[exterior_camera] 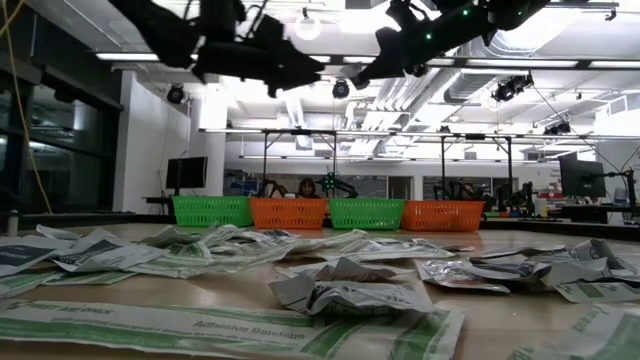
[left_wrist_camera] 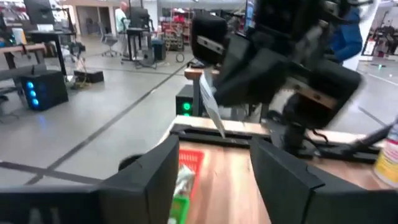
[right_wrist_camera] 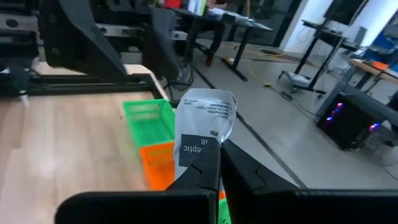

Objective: Pick & Place First Aid Supplies
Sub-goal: Put the gray towelette pack in the left orange bin

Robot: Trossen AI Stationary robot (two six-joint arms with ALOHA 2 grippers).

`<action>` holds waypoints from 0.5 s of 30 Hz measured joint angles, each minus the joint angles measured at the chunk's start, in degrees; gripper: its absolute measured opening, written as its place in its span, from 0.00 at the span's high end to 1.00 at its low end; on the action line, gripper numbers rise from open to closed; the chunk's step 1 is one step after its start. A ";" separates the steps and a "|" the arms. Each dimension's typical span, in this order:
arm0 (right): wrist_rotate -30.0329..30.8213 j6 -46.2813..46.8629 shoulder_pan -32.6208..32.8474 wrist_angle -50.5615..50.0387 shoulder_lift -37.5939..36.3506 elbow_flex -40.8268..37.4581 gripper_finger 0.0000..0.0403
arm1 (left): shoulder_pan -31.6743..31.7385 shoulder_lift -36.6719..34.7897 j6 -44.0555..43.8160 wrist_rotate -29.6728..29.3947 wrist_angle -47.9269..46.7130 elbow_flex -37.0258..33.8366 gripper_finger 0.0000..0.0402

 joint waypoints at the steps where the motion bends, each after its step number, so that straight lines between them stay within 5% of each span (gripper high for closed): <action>1: 0.23 -0.01 -0.12 0.37 -0.02 0.00 1.00 | -0.02 1.25 -0.14 0.04 0.13 1.49 0.47; 15: 4.08 -5.01 -0.50 3.75 0.31 0.00 1.00 | -0.07 9.43 -4.35 2.02 -0.11 11.17 0.45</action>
